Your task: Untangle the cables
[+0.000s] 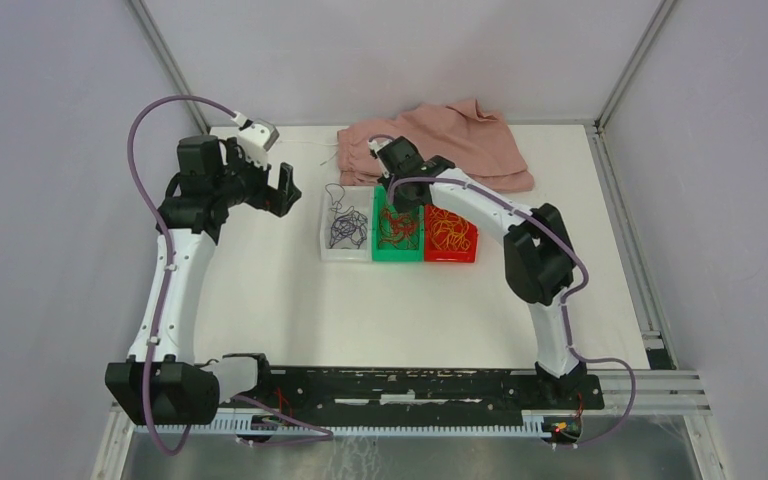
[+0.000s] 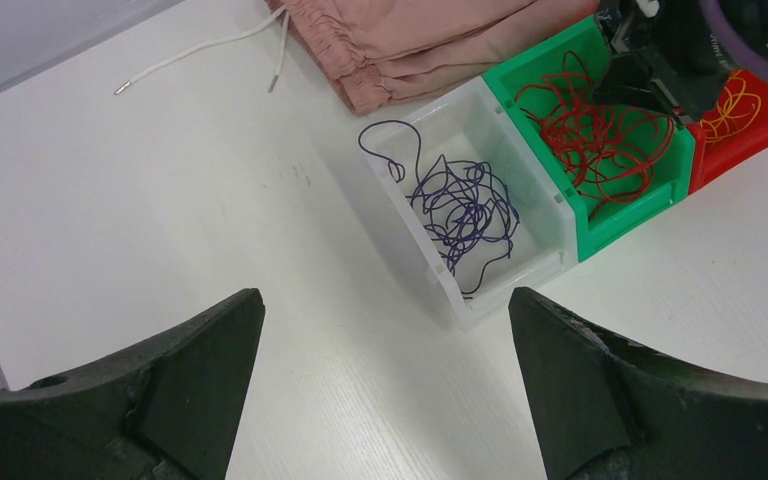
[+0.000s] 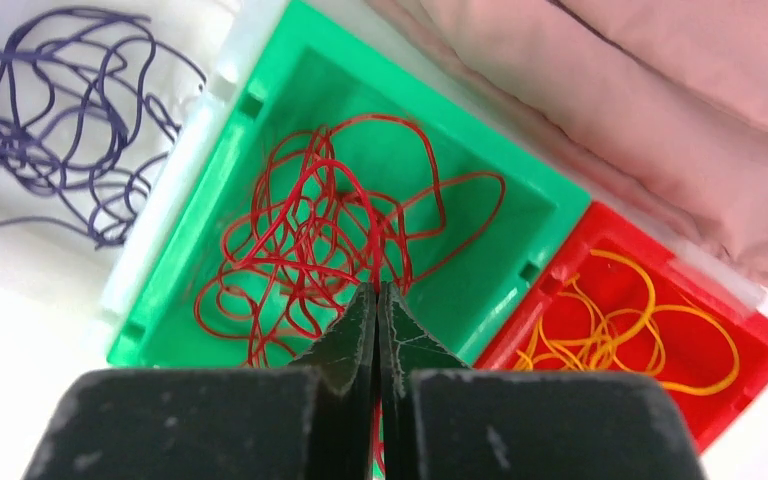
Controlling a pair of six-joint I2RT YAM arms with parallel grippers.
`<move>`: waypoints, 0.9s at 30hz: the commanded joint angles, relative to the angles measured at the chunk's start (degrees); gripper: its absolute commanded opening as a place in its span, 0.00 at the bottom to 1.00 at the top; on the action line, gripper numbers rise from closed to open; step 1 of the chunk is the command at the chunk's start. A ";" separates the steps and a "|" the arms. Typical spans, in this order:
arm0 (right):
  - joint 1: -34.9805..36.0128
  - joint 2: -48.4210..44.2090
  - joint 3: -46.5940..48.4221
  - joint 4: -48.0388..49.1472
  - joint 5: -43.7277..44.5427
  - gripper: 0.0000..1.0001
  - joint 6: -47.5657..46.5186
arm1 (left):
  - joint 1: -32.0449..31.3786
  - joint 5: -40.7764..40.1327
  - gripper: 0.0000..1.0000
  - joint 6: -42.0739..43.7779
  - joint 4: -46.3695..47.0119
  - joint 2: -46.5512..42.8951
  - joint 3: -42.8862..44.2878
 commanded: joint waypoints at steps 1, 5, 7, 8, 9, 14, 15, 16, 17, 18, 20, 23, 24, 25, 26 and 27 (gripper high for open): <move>0.76 3.95 6.18 0.23 1.83 0.00 2.46 | 0.52 1.58 0.99 -1.89 4.90 -1.98 -0.78; 1.87 7.31 8.15 0.13 3.50 0.00 2.99 | 0.54 0.61 0.99 -2.72 7.28 -2.91 -2.22; 2.04 9.47 9.77 -1.29 4.02 0.00 2.98 | 0.76 -1.53 0.99 -4.50 10.36 -3.55 -3.88; 2.03 10.30 10.69 -2.27 4.53 0.00 3.08 | 0.97 -2.15 1.00 -5.17 11.91 -3.69 -4.69; 2.02 10.64 11.04 -2.66 4.99 0.00 3.09 | 1.30 -2.19 0.99 -5.40 12.28 -3.58 -5.17; 2.02 7.44 9.75 -1.36 5.12 0.29 2.73 | 2.34 -1.69 1.00 -6.37 11.98 -1.89 -5.43; 2.02 6.51 9.74 -1.17 5.06 0.36 2.61 | 2.43 -1.71 0.99 -6.53 12.35 -1.95 -5.59; 2.03 5.39 9.86 -1.25 4.98 0.42 2.52 | 2.45 -1.69 0.99 -6.58 12.69 -1.98 -5.63; 2.02 4.37 10.11 -1.27 4.82 0.47 2.37 | 2.45 -1.70 1.00 -6.55 12.81 -2.11 -5.71; 2.07 3.24 10.41 -1.35 4.71 0.51 2.30 | 2.51 -1.59 0.99 -6.30 12.91 -2.18 -5.73; 1.96 1.11 11.13 -1.45 4.43 0.59 2.17 | 2.48 -1.49 0.99 -5.43 12.78 -2.37 -5.86; 1.88 -1.13 13.75 -4.10 4.50 0.68 2.00 | 2.55 -1.27 0.99 -4.38 12.28 -2.57 -5.91; 1.85 -1.36 15.46 -5.99 4.81 0.69 1.76 | 2.54 -0.91 0.99 -3.90 11.64 -2.48 -5.72; 1.87 -1.65 16.79 -7.69 5.40 0.71 1.46 | 2.50 -0.66 0.99 -3.45 11.04 -2.36 -5.54; 1.87 -2.41 17.30 -8.77 6.17 0.72 1.19 | 2.51 -0.49 0.99 -3.40 10.91 -2.29 -5.48; 1.77 -3.72 16.49 -8.79 7.60 0.72 0.93 | 2.62 -0.21 0.99 -3.28 11.13 -2.34 -5.59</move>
